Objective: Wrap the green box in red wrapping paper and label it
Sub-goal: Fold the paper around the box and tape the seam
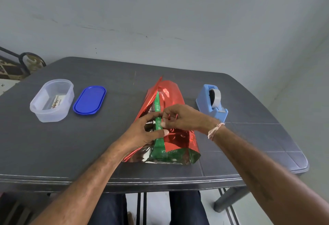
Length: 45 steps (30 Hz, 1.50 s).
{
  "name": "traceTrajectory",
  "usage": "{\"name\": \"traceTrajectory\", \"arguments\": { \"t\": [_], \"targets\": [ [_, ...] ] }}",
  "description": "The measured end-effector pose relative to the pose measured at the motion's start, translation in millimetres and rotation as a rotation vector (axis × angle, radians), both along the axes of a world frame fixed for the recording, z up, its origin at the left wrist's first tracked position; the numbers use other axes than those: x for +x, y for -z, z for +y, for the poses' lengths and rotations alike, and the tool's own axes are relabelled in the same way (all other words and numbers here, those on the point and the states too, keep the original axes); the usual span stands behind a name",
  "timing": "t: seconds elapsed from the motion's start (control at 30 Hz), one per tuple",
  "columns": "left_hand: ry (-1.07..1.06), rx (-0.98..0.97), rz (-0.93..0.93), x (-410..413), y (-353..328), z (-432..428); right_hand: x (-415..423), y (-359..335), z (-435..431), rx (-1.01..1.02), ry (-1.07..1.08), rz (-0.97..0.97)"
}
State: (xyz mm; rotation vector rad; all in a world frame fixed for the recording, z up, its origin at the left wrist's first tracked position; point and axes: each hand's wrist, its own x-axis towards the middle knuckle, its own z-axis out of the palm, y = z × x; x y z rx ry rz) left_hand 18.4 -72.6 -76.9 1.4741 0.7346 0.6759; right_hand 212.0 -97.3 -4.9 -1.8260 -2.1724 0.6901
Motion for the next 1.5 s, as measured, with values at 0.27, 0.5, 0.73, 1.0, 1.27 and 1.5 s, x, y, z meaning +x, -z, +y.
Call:
{"name": "traceTrajectory", "arguments": {
  "t": [0.27,0.5,0.73,1.0,1.27,1.5],
  "targets": [
    [-0.002,0.022,0.011,0,-2,-1,-5,1,-6,0.094,0.061,-0.13],
    [0.009,0.016,0.0,0,-6,-3,-8,1,-6,0.136,0.094,-0.23],
    [0.01,-0.01,0.002,0,-2,-1,-10,3,-10,0.185,0.113,-0.257],
    [0.009,-0.01,-0.011,0,4,2,-5,4,-12,0.177,0.149,-0.127],
    [0.006,-0.001,-0.005,0,7,3,2,9,-15,0.164,0.18,0.025],
    [0.013,-0.006,0.023,0,8,6,5,12,-11,0.163,0.194,0.041]
  ]
}}
